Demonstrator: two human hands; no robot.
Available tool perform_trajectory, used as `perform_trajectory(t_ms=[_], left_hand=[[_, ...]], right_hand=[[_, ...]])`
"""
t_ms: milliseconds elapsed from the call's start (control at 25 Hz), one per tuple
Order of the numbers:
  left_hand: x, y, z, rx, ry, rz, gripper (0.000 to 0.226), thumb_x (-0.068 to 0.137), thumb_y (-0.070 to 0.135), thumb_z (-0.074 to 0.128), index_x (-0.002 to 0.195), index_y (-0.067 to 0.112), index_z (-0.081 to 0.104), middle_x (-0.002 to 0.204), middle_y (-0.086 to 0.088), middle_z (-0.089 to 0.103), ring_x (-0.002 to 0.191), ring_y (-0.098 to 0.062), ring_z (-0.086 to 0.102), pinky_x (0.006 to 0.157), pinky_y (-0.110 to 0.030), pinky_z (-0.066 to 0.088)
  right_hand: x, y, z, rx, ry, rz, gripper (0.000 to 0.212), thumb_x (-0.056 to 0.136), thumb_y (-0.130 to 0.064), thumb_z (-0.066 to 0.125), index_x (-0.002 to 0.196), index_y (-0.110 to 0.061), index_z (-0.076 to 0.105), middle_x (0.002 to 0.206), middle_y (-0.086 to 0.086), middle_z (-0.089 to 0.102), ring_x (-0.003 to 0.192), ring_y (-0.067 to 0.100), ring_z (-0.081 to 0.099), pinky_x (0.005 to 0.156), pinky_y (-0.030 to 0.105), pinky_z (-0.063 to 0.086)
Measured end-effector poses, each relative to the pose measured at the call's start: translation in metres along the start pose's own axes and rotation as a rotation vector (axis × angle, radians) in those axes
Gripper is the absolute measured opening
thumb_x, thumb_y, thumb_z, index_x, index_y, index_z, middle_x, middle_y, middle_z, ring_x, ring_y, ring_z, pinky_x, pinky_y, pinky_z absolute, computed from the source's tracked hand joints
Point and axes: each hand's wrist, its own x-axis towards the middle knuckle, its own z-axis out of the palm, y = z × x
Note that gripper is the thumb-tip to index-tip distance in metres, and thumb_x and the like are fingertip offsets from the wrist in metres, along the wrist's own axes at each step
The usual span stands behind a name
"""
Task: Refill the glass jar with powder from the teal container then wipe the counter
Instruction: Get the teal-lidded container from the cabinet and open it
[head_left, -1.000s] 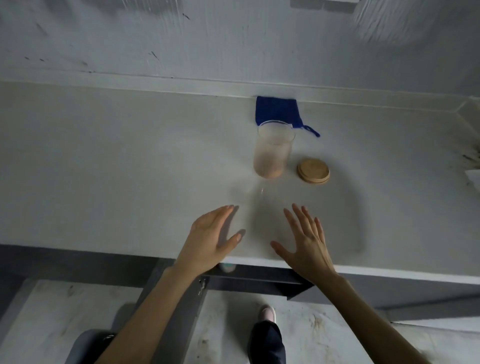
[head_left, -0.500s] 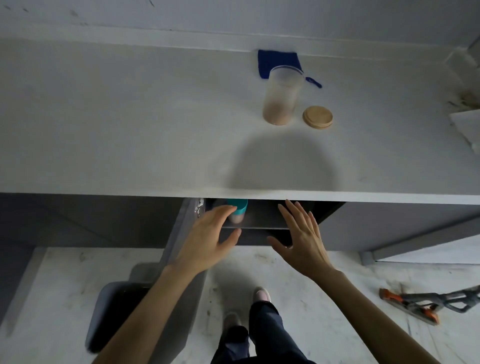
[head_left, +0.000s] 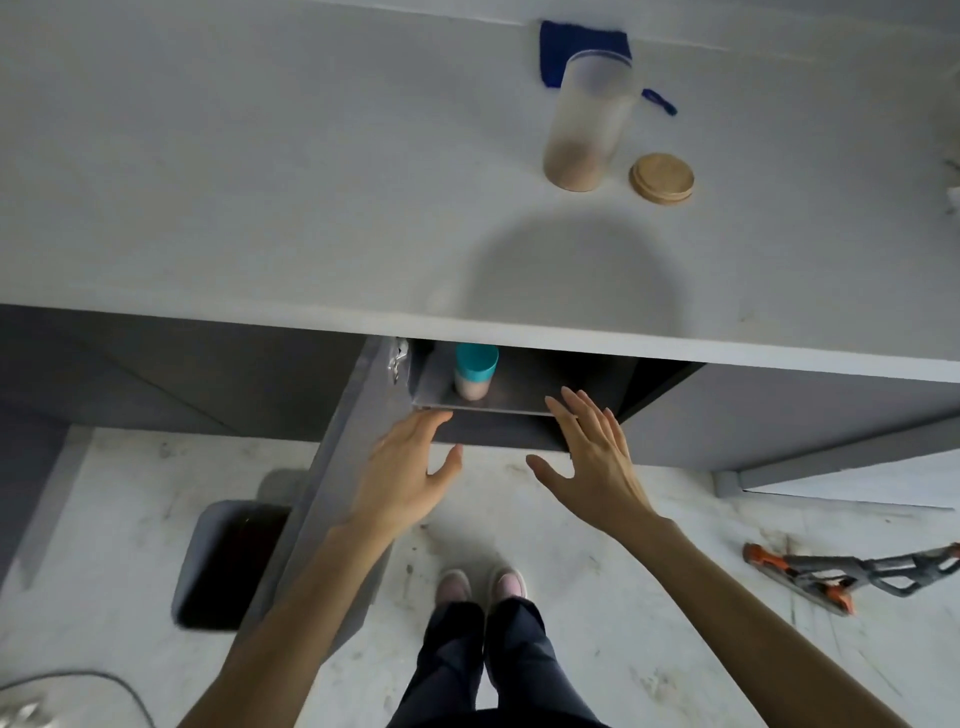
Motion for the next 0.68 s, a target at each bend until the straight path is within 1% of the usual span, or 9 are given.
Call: perform_trajectory(t_ms=[240, 400, 560, 680], left_hand=[[0.007, -0.003, 0.027, 0.009, -0.013, -0.117, 0.043, 0.085, 0.022, 0.057, 0.124, 0.006, 0.048, 0.125, -0.014, 0.056, 0.111, -0.031, 0.053, 0.096, -0.043, 0.042], [0.019, -0.014, 0.056, 0.020, -0.022, -0.143, 0.045, 0.085, 0.024, 0.056, 0.125, 0.006, 0.046, 0.126, -0.013, 0.055, 0.114, -0.029, 0.053, 0.098, -0.044, 0.041], [0.029, -0.035, 0.096, 0.021, -0.037, -0.174, 0.050, 0.085, 0.028, 0.057, 0.128, 0.009, 0.043, 0.131, -0.010, 0.052, 0.117, -0.026, 0.050, 0.099, -0.042, 0.040], [0.039, -0.054, 0.127, 0.027, -0.064, -0.175, 0.053, 0.085, 0.032, 0.056, 0.131, 0.011, 0.039, 0.134, -0.008, 0.049, 0.120, -0.024, 0.048, 0.101, -0.041, 0.039]], right_hand=[[0.008, 0.015, 0.016, 0.056, -0.050, -0.005, 0.066, 0.086, -0.044, 0.050, 0.140, -0.017, 0.023, 0.151, 0.005, 0.021, 0.139, 0.022, 0.012, 0.110, 0.032, 0.002], [0.023, 0.030, 0.036, 0.074, -0.088, 0.007, 0.066, 0.085, -0.043, 0.052, 0.139, -0.018, 0.023, 0.151, 0.005, 0.021, 0.138, 0.024, 0.016, 0.111, 0.036, 0.012], [0.036, 0.047, 0.065, 0.102, -0.109, 0.019, 0.066, 0.085, -0.042, 0.053, 0.139, -0.017, 0.025, 0.149, 0.005, 0.025, 0.136, 0.024, 0.023, 0.109, 0.037, 0.023], [0.051, 0.061, 0.094, 0.141, -0.116, 0.032, 0.067, 0.085, -0.040, 0.054, 0.139, -0.016, 0.024, 0.149, 0.005, 0.026, 0.135, 0.023, 0.026, 0.108, 0.037, 0.026]])
